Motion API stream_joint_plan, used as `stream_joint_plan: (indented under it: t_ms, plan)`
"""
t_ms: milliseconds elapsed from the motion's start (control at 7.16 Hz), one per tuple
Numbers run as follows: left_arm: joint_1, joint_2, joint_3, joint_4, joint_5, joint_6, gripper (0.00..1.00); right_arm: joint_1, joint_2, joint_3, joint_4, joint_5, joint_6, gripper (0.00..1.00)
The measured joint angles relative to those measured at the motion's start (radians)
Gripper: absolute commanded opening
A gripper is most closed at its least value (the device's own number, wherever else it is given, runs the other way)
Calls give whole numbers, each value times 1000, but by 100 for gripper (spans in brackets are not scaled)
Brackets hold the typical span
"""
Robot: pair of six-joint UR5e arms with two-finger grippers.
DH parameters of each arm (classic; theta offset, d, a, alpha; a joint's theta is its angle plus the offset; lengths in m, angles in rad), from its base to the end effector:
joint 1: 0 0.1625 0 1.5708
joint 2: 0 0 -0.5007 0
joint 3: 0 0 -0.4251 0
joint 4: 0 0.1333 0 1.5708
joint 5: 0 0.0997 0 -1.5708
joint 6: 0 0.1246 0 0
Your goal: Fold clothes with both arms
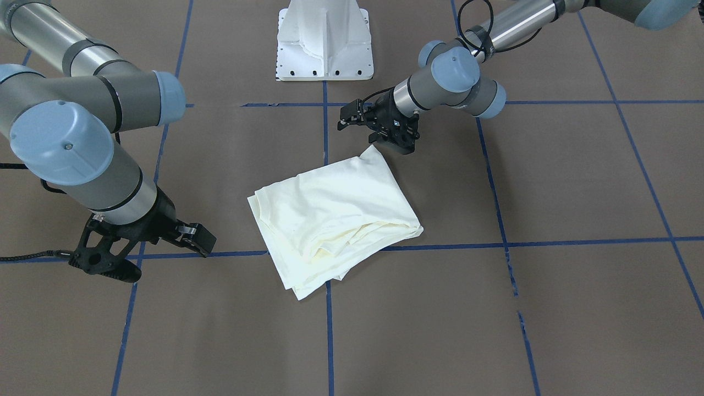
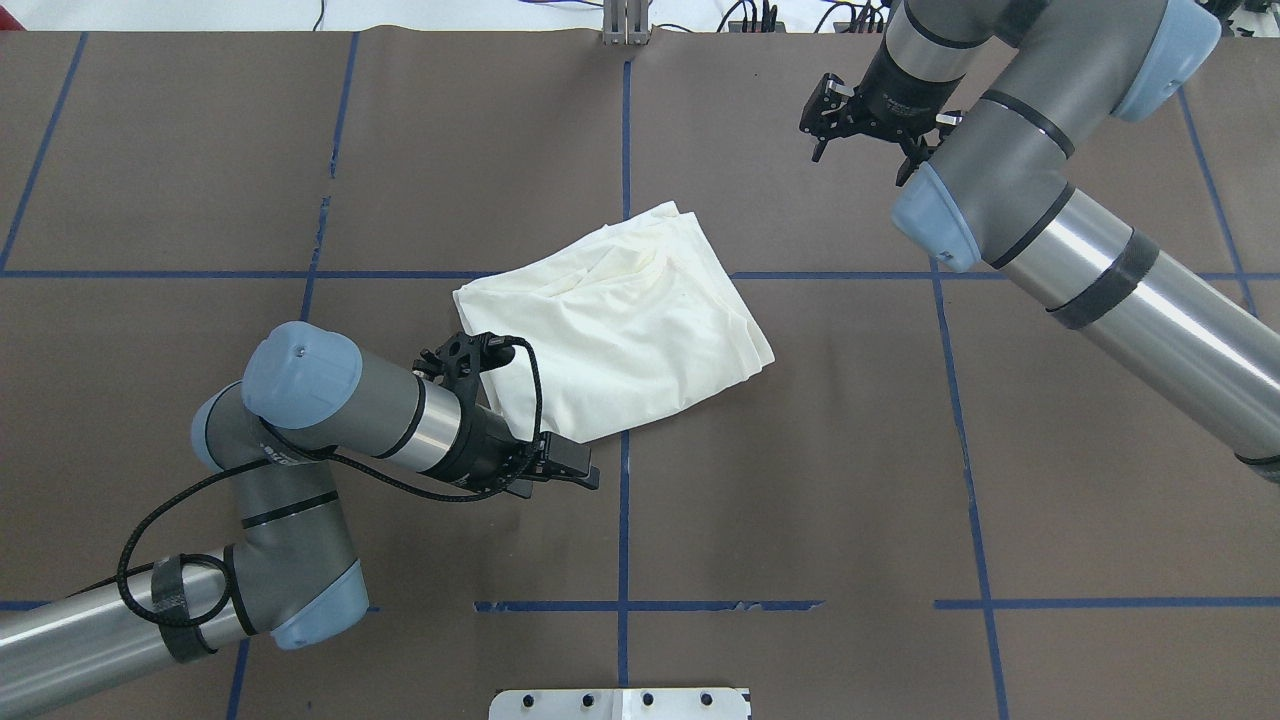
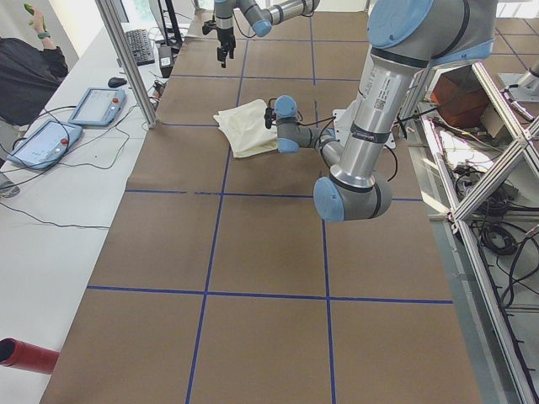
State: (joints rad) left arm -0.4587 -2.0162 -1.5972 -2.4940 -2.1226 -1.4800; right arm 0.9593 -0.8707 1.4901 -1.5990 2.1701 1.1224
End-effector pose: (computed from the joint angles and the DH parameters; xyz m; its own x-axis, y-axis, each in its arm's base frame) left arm 0.6121 -0.3781 0.3415 0.1484 0.0128 -0.9888 -0.0996 0.9950 -0.0020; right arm -0.4128 -0.6985 0.3285 0.6444 0.2955 0.7053 -0.2400 0.9539 -0.1804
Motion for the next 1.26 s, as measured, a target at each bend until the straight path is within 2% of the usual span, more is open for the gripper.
stream_joint_plan:
  t_ms: [279,558,977,1257]
  plan:
    - [-47,75,-69,6,1,5,100,10,-38,44,0,0,-52,100]
    - [-154,145,-84,8,-7,96,100,30,-115,123,-1,1,-142,100]
    - [-423,282,-86,11,-88,398,100,100,-277,220,-3,1,-348,100]
    - [-602,361,-84,94,-107,669,100,168,-407,267,-3,1,-521,100]
